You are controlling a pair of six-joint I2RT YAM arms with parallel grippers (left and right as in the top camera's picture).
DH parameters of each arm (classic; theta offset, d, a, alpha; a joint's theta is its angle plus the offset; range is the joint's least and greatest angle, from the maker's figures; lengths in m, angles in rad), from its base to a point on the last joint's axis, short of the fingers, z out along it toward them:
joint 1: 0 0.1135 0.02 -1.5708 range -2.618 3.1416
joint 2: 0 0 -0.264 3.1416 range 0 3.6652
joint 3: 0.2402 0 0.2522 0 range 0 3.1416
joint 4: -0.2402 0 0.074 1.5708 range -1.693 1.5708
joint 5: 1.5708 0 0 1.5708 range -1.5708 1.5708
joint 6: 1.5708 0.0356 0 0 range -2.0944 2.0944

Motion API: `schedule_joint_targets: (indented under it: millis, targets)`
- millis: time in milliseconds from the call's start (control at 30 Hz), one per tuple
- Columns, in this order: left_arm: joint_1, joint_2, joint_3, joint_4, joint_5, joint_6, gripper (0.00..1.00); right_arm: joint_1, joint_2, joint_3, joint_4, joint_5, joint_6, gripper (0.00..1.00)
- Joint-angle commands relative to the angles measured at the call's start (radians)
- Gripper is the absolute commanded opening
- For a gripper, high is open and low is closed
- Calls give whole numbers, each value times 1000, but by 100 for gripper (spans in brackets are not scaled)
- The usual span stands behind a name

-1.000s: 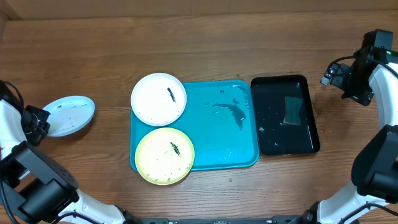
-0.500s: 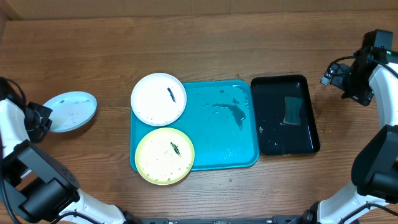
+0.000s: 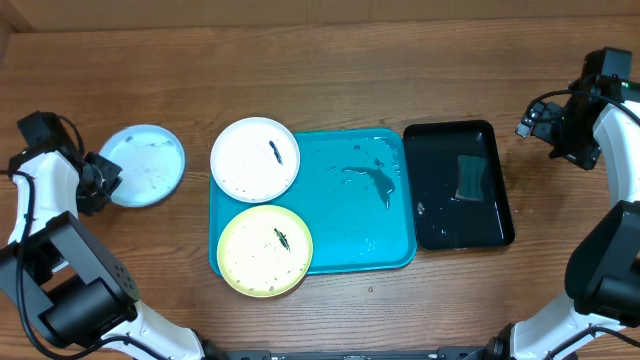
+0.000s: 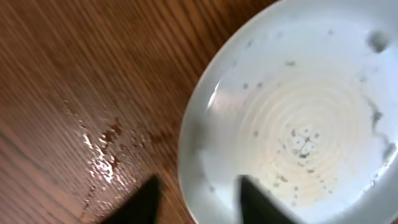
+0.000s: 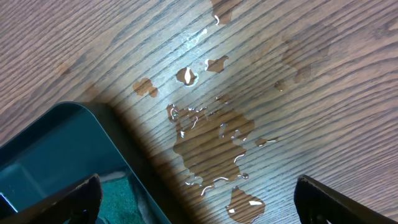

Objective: Clean dirty plates on tray and stack at the side
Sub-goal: 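Lower the plate onto the table and open the left gripper, then move the left gripper to the rim of the top-left white plate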

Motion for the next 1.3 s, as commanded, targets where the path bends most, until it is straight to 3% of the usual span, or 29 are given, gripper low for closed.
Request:
schedule_joint_targets:
  millis: [0,167,367,500,800,1267]
  targets:
    - [-2,1,41,-25,112,66,64,-3,-23,22,5,2,4,100]
    - [-9,-2,191,-157,379,138,63,-3,-23,22,5,2,4,100]
    - [-119,-60,267,-317,432,182,63,-3,-23,22,5,2,4,100]
    - [-235,-64,257,-374,349,191,60,-3,-23,22,5,1,4,100]
    - [-455,-64,165,-327,91,153,60,-3,-23,22,5,2,4,100]
    - [-516,-64,33,-154,69,153,59,-3,-23,22,5,2,4,100]
